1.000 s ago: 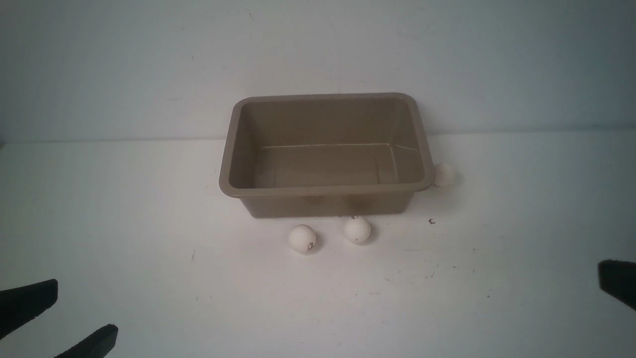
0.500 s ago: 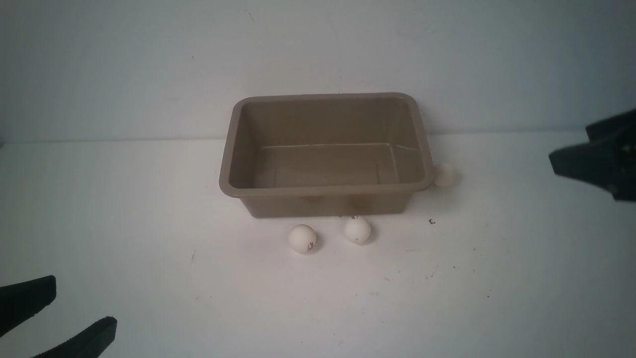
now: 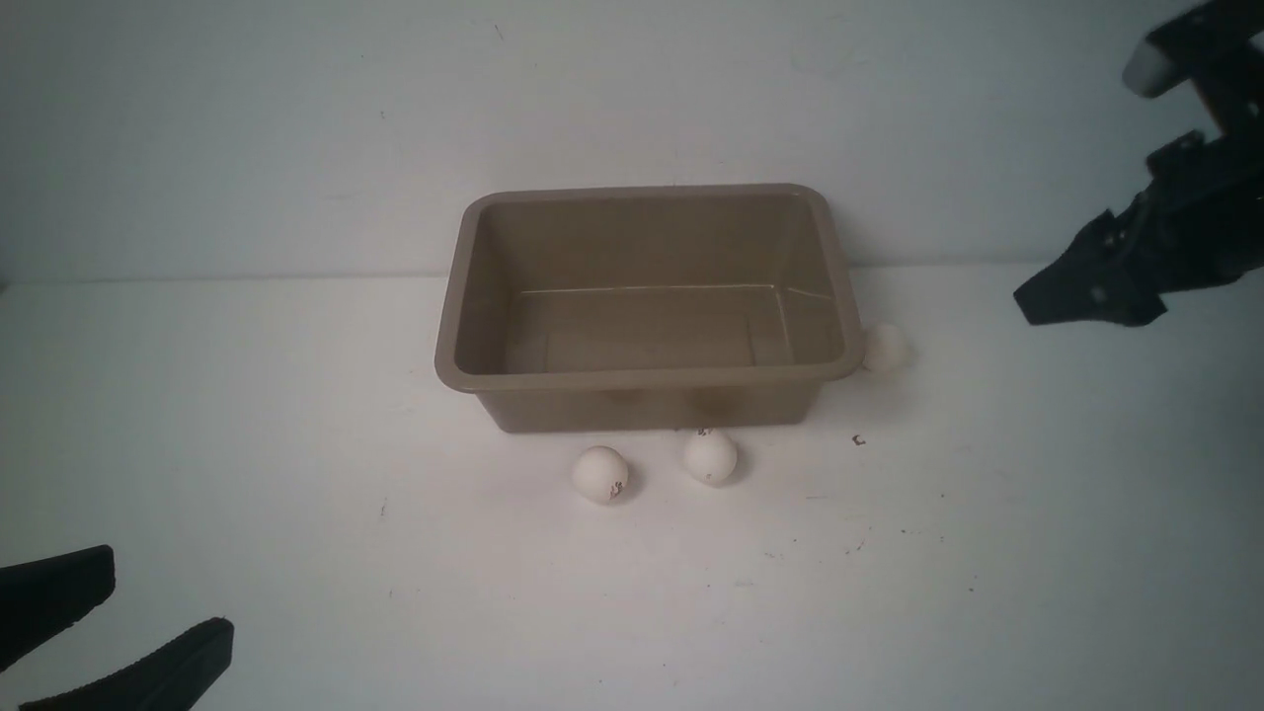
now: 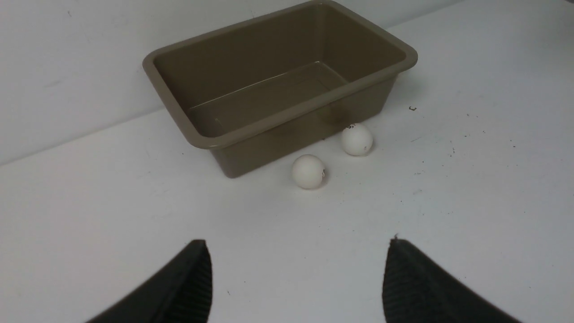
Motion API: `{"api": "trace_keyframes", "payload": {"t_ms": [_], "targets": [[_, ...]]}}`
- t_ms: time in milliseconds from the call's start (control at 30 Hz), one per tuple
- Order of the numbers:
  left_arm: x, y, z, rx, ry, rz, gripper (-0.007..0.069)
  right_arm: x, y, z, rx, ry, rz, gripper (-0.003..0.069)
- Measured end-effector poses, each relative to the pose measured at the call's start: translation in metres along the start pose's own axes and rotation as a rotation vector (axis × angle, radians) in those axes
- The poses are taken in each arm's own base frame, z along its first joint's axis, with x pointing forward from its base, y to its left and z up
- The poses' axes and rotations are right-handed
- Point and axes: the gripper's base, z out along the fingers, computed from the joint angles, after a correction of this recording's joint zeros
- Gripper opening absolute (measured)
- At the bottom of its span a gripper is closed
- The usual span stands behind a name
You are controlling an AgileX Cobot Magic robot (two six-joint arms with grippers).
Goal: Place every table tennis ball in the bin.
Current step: Use the right arm to clamp the table tennis ball closest to it
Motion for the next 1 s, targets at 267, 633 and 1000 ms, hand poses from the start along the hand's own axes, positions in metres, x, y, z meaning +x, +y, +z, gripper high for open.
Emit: {"api": "trace_keyframes", "payload": {"t_ms": [267,633,1000], "targets": [[0.0,0.0,0.0,0.001,-0.005,-0.006,0.0461,-0.014,-0.024,0.054,-0.048,0.054,-0.006,0.044],[-0.001,0.0,0.0,0.002,-0.006,-0.009,0.0461,-0.034,-0.046,0.099,0.01,0.1,-0.051,0.0441],[-0.001,0.0,0.0,0.001,-0.006,0.013,0.0461,-0.034,-0.045,0.164,-0.032,0.152,-0.092,0.0441]]}}
